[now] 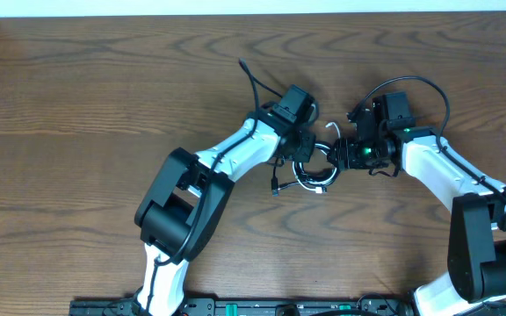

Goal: Untangle cables

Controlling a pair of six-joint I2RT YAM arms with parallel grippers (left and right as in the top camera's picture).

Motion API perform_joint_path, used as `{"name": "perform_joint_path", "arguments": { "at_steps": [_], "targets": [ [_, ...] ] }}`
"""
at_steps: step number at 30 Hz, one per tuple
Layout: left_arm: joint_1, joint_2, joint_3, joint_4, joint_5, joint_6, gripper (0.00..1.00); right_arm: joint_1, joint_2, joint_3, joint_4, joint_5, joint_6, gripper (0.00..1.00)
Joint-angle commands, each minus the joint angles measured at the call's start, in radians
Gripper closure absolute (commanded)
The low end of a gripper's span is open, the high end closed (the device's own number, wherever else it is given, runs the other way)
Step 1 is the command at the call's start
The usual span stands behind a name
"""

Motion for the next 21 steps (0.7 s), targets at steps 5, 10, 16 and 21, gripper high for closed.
{"name": "perform_joint_path", "arguments": {
  "at_steps": [5,10,16,21],
  "targets": [
    [0.013,0.015,-0.007,0.001,0.155,-0.005,0.93,0.008,0.047,-0.006,0.038,0.078,-0.021,0.49],
    [0.013,-0.02,-0.007,0.001,0.162,-0.005,0.93,0.025,0.079,-0.006,0.07,0.084,-0.021,0.62],
    [0.015,-0.085,-0.007,0.007,0.137,-0.005,0.93,0.027,0.082,-0.006,0.08,0.165,-0.021,0.95],
    [0.015,-0.103,-0.007,-0.017,-0.022,-0.019,0.93,0.027,0.082,-0.007,0.076,0.278,-0.021,0.99]
  ]
}}
